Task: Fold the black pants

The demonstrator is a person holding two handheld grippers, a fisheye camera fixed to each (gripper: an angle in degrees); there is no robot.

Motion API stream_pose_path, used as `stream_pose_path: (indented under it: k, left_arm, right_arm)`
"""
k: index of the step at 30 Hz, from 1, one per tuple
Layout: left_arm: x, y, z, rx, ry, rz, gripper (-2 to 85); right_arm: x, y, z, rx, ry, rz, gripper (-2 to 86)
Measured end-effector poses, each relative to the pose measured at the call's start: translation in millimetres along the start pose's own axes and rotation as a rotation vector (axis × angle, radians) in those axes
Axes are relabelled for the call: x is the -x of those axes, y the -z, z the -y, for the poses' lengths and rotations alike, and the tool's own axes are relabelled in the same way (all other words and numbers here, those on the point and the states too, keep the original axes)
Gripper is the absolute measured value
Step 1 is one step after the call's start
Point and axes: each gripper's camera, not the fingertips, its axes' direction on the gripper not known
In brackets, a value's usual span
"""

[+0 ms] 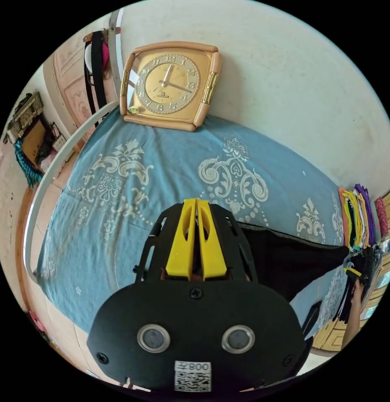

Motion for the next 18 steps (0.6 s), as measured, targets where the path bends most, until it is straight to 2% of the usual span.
stream_pose_path:
  k: [3,8,14,16,18]
  left_arm:
    - [9.9,-3.2,-16.0,0.003,0.003,-0.104,2.8]
    - [33.7,6.3,-68.9,0.027,-0.051,-0.112,7.2]
    - [131.4,10.9,-147.4,0.102,0.142,-0.081,9.0]
    - [156.9,-3.9,-159.3,0.16,0.196,-0.163,8.2]
    - [163.0,-3.2,-159.3,0.142,0.196,-0.198,5.0]
  right_arm:
    - [-10.2,-7.2,15.3,-0.015,-0.035,0.017,7.6]
    - [-35.3,-18.8,29.8,-0.031,-0.098,-0.011,8.2]
    - [-60.4,-53.4,40.7,0.029,-0.149,0.061,7.9]
    - [-64.6,-55.3,41.8,0.016,-0.17,0.075,6.7]
    - [-62.8,-57.0,46.7,0.026,-0.129,0.08,3.7]
